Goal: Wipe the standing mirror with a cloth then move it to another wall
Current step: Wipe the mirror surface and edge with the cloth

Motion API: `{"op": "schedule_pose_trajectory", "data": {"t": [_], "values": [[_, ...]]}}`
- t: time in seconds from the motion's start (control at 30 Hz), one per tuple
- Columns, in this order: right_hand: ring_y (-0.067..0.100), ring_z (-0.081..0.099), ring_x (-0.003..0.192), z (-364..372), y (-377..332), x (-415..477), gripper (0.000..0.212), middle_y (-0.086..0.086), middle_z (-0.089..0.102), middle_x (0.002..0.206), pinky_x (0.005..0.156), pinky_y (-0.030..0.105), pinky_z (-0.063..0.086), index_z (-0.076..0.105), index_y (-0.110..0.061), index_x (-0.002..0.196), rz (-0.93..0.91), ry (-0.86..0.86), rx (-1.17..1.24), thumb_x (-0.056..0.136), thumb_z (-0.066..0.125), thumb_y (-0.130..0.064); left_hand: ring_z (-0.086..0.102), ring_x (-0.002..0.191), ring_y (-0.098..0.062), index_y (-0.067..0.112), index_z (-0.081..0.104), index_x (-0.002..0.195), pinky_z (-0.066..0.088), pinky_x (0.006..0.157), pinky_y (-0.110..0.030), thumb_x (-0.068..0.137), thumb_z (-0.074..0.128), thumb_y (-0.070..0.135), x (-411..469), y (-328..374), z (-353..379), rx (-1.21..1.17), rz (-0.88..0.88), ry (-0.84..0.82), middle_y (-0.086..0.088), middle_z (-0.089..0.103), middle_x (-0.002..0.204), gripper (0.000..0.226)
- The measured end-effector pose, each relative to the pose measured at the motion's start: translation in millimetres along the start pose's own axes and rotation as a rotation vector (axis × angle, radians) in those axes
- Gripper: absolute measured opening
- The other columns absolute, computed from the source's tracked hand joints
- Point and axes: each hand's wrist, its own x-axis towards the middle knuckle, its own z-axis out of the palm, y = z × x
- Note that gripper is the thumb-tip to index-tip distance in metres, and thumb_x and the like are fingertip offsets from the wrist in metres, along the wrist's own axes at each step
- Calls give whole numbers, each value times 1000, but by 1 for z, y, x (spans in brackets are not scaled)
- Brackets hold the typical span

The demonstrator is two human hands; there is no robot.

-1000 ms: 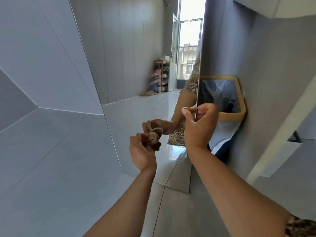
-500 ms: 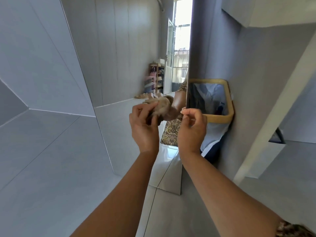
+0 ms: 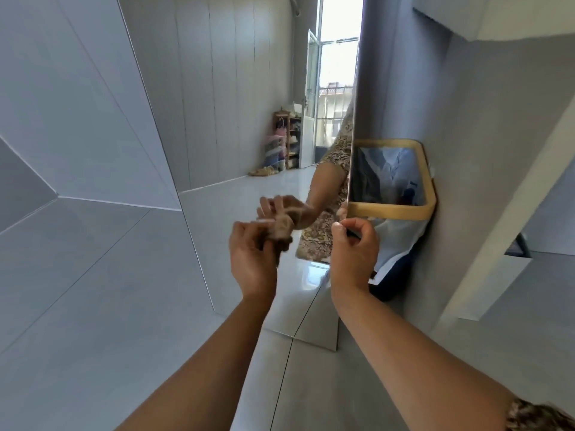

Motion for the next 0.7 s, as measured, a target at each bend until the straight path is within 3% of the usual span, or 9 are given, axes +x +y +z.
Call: {"op": "schedule_pose_trajectory", "data": {"t": [0.07, 0.17, 0.3, 0.37, 0.43, 0.5, 0.6, 0.63, 0.7], "values": [[16, 54, 76, 0, 2, -1, 7, 8, 56, 106, 76, 30, 52, 59, -15, 86, -4, -11, -21, 83, 66, -15, 63, 83, -19, 36, 61, 87, 57, 55, -37, 81, 72, 2, 17, 6, -1, -39, 3, 86, 13, 52, 95, 36], [17, 53, 77, 1, 5, 2, 21, 2, 50, 104, 77, 30, 52, 57, -14, 89, -72, -30, -77, 81, 74, -23, 59, 91, -22, 28, 63, 84, 51, 57, -33, 76, 68, -4, 10, -9, 3, 105, -36, 73, 12, 50, 94, 33], [12, 51, 88, 0, 12, -3, 29, 0, 47, 107, 76, 2, 41, 54, -13, 88, -73, -22, -123, 76, 79, -19, 61, 82, -24, 29, 64, 73, 54, 58, -41, 72, 60, -12, -30, -46, 10, 199, -290, -88, 9, 50, 87, 41], [8, 49, 83, -1, 12, -4, 28, 0, 48, 105, 70, -4, 36, 53, -12, 87, -46, 2, -123, 76, 79, -18, 66, 66, -24, 19, 63, 76, 55, 45, -33, 78, 55, -14, -31, -45, 7, 79, -451, -105, 3, 53, 85, 34], [13, 51, 89, 0, 12, -3, 29, -1, 48, 105, 74, 5, 39, 53, -13, 86, -37, 21, -128, 76, 79, -21, 65, 62, -30, -1, 58, 89, 44, 41, -19, 89, 51, -11, -18, -37, -1, -106, -499, -22, -12, 58, 83, 12], [16, 52, 94, 2, 13, -3, 29, -1, 49, 106, 76, 16, 40, 53, -15, 87, -23, 31, -145, 76, 79, -25, 64, 81, -36, -2, 59, 100, 41, 58, -16, 92, 55, -4, 5, -24, -11, -177, -471, 130, -20, 61, 90, 9], [20, 54, 95, 4, 16, -2, 29, -1, 49, 103, 77, 22, 42, 52, -16, 86, -49, 49, -161, 76, 79, -24, 60, 73, -14, 1, 59, 98, 44, 58, -11, 89, 56, -6, 31, -14, -10, -206, -369, 325, -1, 56, 83, 11], [23, 56, 97, 4, 17, -2, 29, 0, 50, 104, 80, 27, 46, 52, -16, 86, -64, 52, -166, 76, 79, -22, 62, 68, -11, 4, 57, 93, 47, 54, -16, 89, 54, -6, 32, -21, -6, -241, -380, 344, -1, 56, 80, 11], [26, 59, 97, 5, 21, 0, 29, 5, 53, 107, 85, 36, 51, 53, -16, 85, -67, 56, -178, 75, 80, -18, 65, 72, -34, 10, 52, 83, 51, 62, -36, 89, 51, 1, 23, -45, 8, -261, -461, 272, -18, 58, 79, 11]]}}
